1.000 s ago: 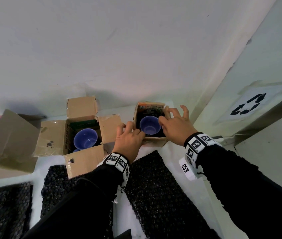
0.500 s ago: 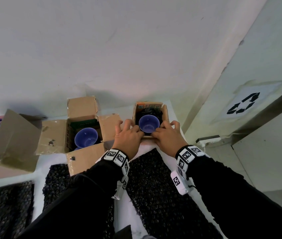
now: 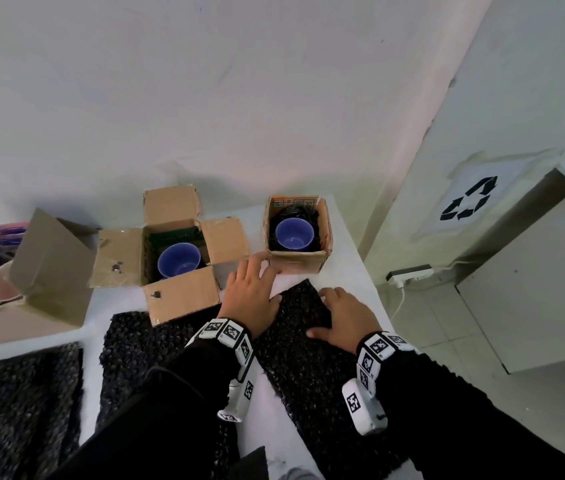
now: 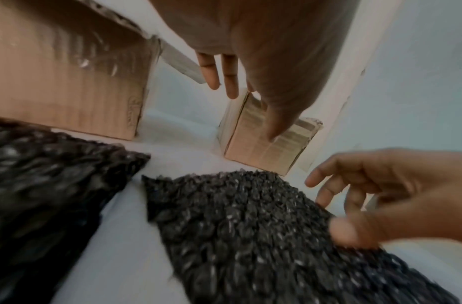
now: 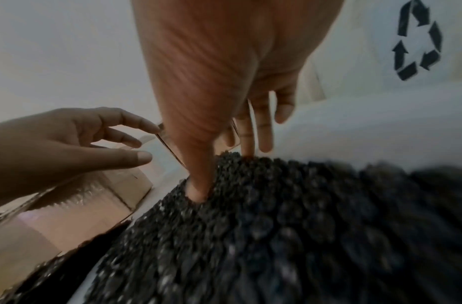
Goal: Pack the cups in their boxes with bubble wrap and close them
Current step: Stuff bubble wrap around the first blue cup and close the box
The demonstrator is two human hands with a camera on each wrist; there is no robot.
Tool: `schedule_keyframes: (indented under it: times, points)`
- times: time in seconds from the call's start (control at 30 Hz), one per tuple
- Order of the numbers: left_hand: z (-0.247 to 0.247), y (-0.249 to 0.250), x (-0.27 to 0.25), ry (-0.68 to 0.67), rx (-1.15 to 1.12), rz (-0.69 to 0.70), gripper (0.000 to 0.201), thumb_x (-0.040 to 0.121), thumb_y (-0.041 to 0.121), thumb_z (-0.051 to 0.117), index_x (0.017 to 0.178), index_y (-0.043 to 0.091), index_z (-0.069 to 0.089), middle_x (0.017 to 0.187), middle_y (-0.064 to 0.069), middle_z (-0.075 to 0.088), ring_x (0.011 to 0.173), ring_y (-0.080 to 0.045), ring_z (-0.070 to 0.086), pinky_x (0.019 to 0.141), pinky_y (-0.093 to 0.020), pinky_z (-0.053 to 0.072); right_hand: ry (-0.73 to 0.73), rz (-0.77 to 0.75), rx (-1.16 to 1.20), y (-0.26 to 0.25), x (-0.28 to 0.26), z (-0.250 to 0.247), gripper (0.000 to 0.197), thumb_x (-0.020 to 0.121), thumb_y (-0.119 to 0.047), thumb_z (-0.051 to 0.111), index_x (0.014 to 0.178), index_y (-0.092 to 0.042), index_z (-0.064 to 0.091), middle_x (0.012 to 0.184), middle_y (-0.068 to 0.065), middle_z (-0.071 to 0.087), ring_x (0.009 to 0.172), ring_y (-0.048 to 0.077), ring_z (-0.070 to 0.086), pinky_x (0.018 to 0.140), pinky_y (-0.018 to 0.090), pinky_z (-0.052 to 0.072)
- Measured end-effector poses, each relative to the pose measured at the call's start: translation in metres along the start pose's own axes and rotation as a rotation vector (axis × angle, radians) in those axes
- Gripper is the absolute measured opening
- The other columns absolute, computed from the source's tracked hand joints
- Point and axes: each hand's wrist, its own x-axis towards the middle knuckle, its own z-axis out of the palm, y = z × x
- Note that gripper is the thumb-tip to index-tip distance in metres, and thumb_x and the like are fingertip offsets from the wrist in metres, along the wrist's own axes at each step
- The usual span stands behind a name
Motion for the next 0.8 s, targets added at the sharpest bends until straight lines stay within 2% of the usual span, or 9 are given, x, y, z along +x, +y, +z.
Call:
schedule_keyframes:
  times: [0.1, 0.23, 0.3, 0.4, 0.47, 0.57, 0.67, 0.73, 0.8]
  points:
    - [-0.001, 0.000, -0.014, -0.150, -0.016, -0.014, 0.051, 0.084, 0.043, 0.060, 0.130, 0.027, 0.045, 0.138, -0.001, 0.043, 0.121, -0.025, 0.044, 0.095, -0.040, 0.039, -0.046, 0.115, 0.081, -0.007, -0.007, 0.008, 0.067, 0.077, -0.040, 0.074, 0.132, -0.016, 0.045, 0.121, 0.006, 0.057, 0.111, 0.025, 0.056, 0.090, 0.037, 0.047]
    - [0.006, -0.007, -0.026, -0.474, -0.181, -0.143, 0.086, 0.079, 0.054, 0.066, 0.146, 0.024, 0.021, 0.130, -0.007, 0.055, 0.117, -0.028, 0.055, 0.094, -0.040, 0.047, -0.046, 0.094, 0.196, -0.015, -0.011, 0.000, 0.017, 0.079, -0.026, 0.075, 0.087, -0.021, 0.060, 0.088, 0.000, 0.062, 0.087, 0.020, 0.060, 0.074, 0.027, 0.042]
    - [0.006, -0.007, -0.029, -0.512, -0.207, -0.201, 0.087, 0.075, 0.053, 0.070, 0.144, 0.022, 0.026, 0.122, -0.008, 0.061, 0.110, -0.029, 0.059, 0.090, -0.040, 0.050, -0.008, 0.034, 0.258, -0.022, -0.014, -0.009, 0.012, 0.081, -0.026, 0.072, 0.083, -0.019, 0.062, 0.087, 0.002, 0.060, 0.085, 0.022, 0.059, 0.073, 0.029, 0.042]
    - [-0.001, -0.005, -0.029, -0.433, -0.235, -0.202, 0.035, 0.084, 0.044, 0.065, 0.110, 0.021, 0.061, 0.102, -0.007, 0.068, 0.095, -0.028, 0.064, 0.081, -0.040, 0.053, 0.100, -0.001, 0.326, -0.029, -0.016, -0.024, 0.018, 0.082, -0.027, 0.071, 0.096, -0.016, 0.065, 0.093, 0.002, 0.063, 0.090, 0.023, 0.060, 0.079, 0.031, 0.045]
    - [-0.010, -0.003, -0.025, -0.306, -0.354, -0.190, 0.020, 0.088, 0.041, 0.059, 0.087, 0.020, 0.063, 0.089, -0.006, 0.068, 0.086, -0.028, 0.064, 0.074, -0.040, 0.053, 0.104, 0.028, 0.350, -0.024, -0.019, -0.033, 0.030, 0.078, -0.031, 0.074, 0.103, -0.017, 0.066, 0.098, 0.001, 0.068, 0.092, 0.021, 0.062, 0.083, 0.033, 0.049]
    - [-0.031, 0.000, -0.017, -0.147, -0.472, -0.167, 0.018, 0.091, 0.036, 0.054, 0.092, 0.021, 0.064, 0.088, -0.005, 0.069, 0.083, -0.027, 0.064, 0.071, -0.039, 0.052, 0.032, 0.070, 0.254, -0.013, -0.023, -0.045, 0.027, 0.080, -0.035, 0.071, 0.102, -0.020, 0.066, 0.092, 0.002, 0.072, 0.080, 0.019, 0.067, 0.080, 0.035, 0.053]
    - [-0.057, 0.001, -0.008, -0.027, -0.518, -0.110, 0.015, 0.094, 0.028, 0.053, 0.106, 0.021, 0.059, 0.084, -0.006, 0.070, 0.075, -0.027, 0.066, 0.068, -0.038, 0.053, 0.026, 0.098, 0.276, -0.010, -0.025, -0.063, 0.011, 0.092, -0.030, 0.058, 0.097, -0.021, 0.062, 0.074, 0.002, 0.072, 0.055, 0.014, 0.068, 0.063, 0.028, 0.053]
    - [-0.073, 0.002, -0.004, -0.035, -0.571, -0.112, 0.011, 0.097, 0.028, 0.049, 0.107, 0.024, 0.052, 0.073, -0.005, 0.068, 0.061, -0.022, 0.067, 0.062, -0.037, 0.055, 0.073, 0.095, 0.337, -0.013, -0.024, -0.080, 0.010, 0.095, -0.028, 0.053, 0.099, -0.021, 0.059, 0.071, 0.004, 0.072, 0.055, 0.017, 0.069, 0.054, 0.026, 0.050]
    - [-0.084, 0.002, 0.002, 0.018, -0.656, -0.123, 0.006, 0.096, 0.021, 0.048, 0.102, 0.023, 0.050, 0.076, -0.006, 0.067, 0.061, -0.020, 0.065, 0.062, -0.040, 0.056, 0.197, 0.060, 0.333, -0.019, -0.017, -0.099, 0.012, 0.094, -0.026, 0.055, 0.096, -0.016, 0.061, 0.075, 0.007, 0.071, 0.067, 0.025, 0.068, 0.063, 0.035, 0.053]
